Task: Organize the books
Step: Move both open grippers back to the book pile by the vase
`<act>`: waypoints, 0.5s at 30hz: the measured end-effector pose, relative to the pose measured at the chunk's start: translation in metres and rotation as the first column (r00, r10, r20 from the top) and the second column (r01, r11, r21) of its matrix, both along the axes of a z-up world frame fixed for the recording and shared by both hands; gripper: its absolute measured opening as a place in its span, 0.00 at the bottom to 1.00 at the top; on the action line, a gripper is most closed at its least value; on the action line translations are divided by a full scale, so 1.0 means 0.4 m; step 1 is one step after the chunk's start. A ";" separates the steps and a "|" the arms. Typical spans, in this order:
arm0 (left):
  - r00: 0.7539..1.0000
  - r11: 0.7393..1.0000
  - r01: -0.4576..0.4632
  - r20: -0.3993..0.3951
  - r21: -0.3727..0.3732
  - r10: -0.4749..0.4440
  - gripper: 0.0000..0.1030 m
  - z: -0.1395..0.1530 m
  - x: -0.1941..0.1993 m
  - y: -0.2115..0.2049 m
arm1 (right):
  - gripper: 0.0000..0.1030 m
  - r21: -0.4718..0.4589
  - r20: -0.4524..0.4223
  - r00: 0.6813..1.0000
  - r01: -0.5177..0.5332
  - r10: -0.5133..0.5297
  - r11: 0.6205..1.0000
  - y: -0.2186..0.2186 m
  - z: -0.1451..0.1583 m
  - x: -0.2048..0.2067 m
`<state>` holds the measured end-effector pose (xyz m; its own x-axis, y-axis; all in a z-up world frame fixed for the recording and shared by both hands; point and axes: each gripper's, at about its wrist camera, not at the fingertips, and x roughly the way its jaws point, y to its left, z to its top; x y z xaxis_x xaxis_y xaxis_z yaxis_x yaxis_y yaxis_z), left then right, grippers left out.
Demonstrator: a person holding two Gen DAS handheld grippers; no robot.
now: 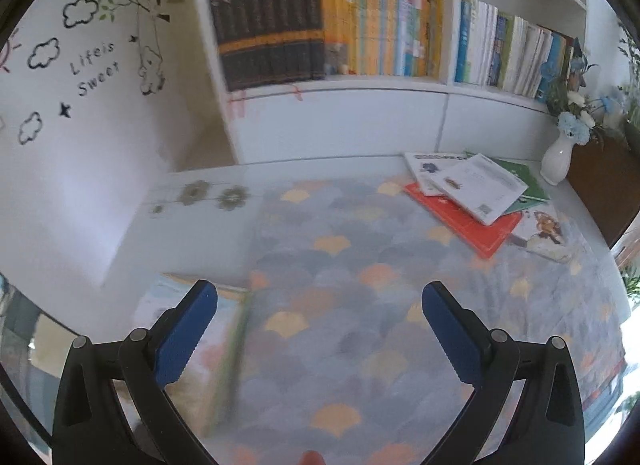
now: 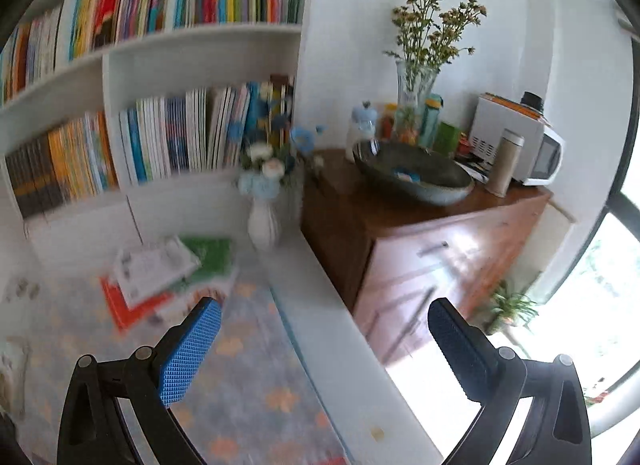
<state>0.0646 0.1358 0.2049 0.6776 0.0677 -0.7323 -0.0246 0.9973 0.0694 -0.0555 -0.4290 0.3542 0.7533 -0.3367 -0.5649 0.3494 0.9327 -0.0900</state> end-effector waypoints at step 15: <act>0.973 0.919 0.170 -0.089 -0.356 -0.214 0.99 -0.357 0.265 -0.548 | 1.00 0.432 -0.160 0.987 0.050 0.022 0.900 0.182 -0.724 0.421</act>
<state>0.1706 -0.0836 0.0622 0.5552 -0.3254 -0.7654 0.1565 0.9447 -0.2881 0.1130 -0.3564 0.0646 0.6396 -0.0412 -0.7676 0.3779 0.8864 0.2673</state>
